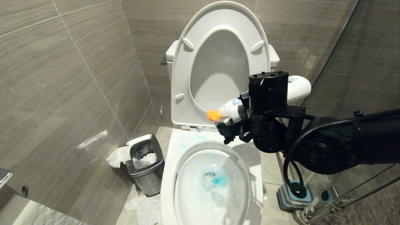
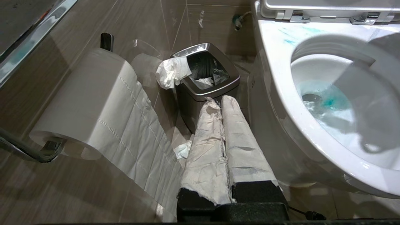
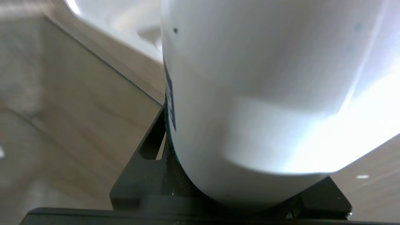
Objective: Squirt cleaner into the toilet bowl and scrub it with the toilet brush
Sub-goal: Pour in the cleaning agent
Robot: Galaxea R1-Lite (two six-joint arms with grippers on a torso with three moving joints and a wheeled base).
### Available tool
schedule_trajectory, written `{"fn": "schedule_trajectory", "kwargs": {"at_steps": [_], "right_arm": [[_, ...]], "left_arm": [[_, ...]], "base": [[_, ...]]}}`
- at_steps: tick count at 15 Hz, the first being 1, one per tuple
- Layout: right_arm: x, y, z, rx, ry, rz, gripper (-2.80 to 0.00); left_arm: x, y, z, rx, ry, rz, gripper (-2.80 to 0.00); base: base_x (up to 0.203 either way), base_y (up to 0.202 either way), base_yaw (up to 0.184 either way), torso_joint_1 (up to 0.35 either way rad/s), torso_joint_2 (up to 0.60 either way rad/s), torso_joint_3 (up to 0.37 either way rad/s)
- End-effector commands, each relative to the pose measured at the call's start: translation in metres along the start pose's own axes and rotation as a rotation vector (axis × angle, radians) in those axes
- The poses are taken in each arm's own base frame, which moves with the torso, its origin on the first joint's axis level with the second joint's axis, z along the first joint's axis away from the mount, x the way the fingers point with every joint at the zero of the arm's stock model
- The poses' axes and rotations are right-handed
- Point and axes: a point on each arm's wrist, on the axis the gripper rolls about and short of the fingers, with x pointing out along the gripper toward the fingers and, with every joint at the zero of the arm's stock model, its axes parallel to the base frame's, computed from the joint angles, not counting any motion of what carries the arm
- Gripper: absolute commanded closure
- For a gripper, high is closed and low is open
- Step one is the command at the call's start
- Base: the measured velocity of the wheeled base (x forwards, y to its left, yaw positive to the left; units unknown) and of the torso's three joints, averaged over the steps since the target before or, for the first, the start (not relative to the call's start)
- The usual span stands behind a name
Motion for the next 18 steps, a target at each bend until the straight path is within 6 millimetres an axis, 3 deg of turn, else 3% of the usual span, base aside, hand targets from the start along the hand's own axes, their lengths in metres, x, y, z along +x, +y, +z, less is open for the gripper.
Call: {"fn": "schedule_trajectory", "kwargs": {"at_steps": [1, 10, 18], "right_arm": [[-0.001, 0.006, 0.007, 0.056, -0.012, 0.011, 0.00], [-0.019, -0.004, -0.012, 0.464, -0.020, 0.038, 0.00], [-0.050, -0.039, -0.053, 0.666, -0.104, 0.106, 0.00]], "left_arm": [[0.000, 0.000, 0.000, 0.000, 0.002, -0.001, 0.00], [0.000, 0.000, 0.000, 0.000, 0.002, -0.001, 0.00], [0.000, 0.000, 0.000, 0.000, 0.002, -0.001, 0.00]], "base": [[0.000, 0.000, 0.000, 0.000, 0.00, 0.000], [0.000, 0.000, 0.000, 0.000, 0.00, 0.000], [0.000, 0.000, 0.000, 0.000, 0.00, 0.000]]}}
